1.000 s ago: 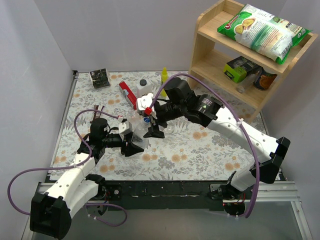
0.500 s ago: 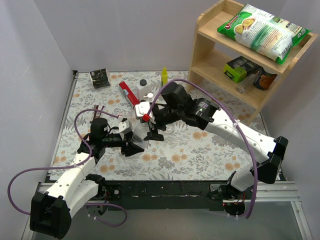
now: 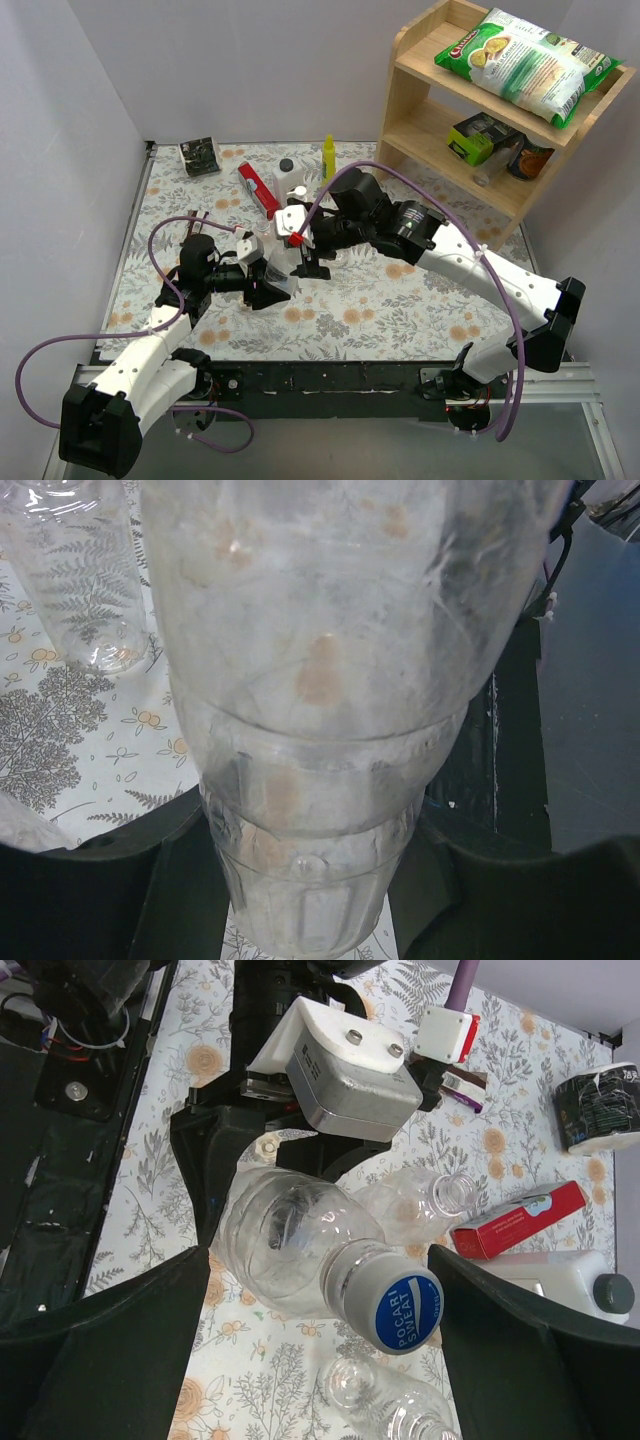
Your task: Screw on the bottle caps
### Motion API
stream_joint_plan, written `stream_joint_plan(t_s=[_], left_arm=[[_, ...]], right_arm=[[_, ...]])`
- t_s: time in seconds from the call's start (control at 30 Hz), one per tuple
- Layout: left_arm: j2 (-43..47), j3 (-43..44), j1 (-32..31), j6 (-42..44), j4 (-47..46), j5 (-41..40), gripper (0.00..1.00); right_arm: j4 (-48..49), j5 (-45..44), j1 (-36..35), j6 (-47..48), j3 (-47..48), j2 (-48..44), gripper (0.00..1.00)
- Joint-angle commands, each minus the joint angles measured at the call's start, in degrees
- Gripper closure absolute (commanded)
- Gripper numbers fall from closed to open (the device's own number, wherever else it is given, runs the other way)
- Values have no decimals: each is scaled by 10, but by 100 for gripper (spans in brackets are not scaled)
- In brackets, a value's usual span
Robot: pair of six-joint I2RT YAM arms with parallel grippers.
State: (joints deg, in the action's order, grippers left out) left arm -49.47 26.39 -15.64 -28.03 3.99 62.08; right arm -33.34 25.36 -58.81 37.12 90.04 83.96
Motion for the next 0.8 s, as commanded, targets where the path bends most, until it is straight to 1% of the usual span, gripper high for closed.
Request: stream_joint_plan(t_s=[0.0, 0.03, 0.17, 0.43, 0.63, 0.7, 0.77], left_arm=[[5, 2, 4, -34, -36, -15, 100], [7, 1, 4, -39, -55, -17, 100], [9, -2, 4, -47, -68, -19, 100], [5, 0, 4, -62, -81, -27, 100], [10, 1, 4, -69, -86, -28, 100], [10, 2, 4, -69, -86, -31, 100], [10, 4, 4, -64, -79, -32, 100]], right_arm=[[-38, -8, -7, -7, -14, -22, 5], [-42, -14, -7, -5, -17, -22, 5], [-53, -22, -7, -5, -28, -32, 5], [-64, -36, -7, -8, -44, -42, 4], [-93, -56, -7, -7, -65, -61, 3], [-105, -58, -7, -4, -71, -69, 4], [-124, -62, -6, 0, -64, -71, 8]])
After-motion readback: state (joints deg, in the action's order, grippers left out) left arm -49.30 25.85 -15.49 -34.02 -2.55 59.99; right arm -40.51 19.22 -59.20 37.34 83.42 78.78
